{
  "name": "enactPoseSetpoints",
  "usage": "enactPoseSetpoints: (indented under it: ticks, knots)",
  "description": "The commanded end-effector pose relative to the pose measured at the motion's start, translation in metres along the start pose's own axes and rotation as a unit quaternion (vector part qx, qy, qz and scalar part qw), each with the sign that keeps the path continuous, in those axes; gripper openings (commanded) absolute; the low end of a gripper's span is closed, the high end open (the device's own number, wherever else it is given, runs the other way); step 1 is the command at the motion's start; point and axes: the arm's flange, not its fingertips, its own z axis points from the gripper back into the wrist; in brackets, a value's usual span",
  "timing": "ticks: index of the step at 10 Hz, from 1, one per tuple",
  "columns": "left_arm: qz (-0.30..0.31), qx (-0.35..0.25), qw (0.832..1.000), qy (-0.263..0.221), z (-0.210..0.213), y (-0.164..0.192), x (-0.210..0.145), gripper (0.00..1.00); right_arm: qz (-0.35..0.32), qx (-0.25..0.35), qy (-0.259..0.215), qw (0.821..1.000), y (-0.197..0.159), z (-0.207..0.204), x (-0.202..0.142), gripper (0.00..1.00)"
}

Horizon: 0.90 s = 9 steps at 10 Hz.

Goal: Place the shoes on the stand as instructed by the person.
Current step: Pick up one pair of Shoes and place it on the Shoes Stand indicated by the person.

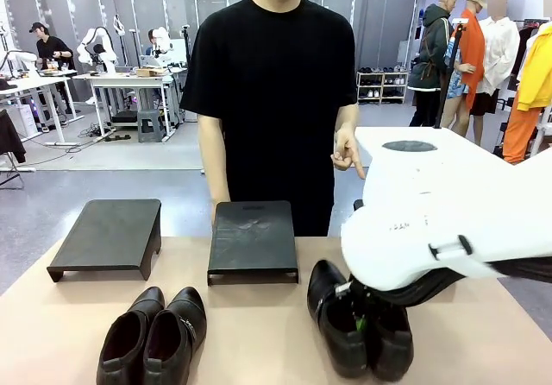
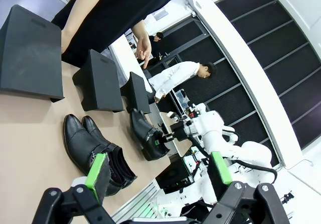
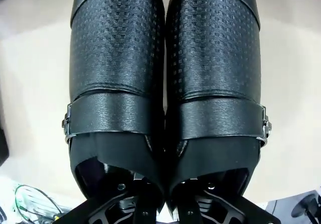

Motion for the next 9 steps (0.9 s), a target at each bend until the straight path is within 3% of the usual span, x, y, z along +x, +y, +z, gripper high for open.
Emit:
enactPoseSetpoints:
  ticks: [1, 4, 9]
  knots:
    - [-0.005, -0.006, 1.0, 0.002, 0.002, 0.0, -0.001, 1.0, 0.011, 0.0, -0.057, 0.998, -0.018, 0.04, 0.007, 0.0]
    - [-0.005, -0.006, 1.0, 0.002, 0.002, 0.0, -0.001, 1.0, 0.03, -0.023, -0.094, 0.995, -0.05, 0.089, 0.031, 0.0]
    - [-0.005, -0.006, 1.0, 0.002, 0.002, 0.0, -0.001, 1.0, 0.037, -0.003, -0.127, 0.991, -0.12, 0.147, 0.091, 0.0]
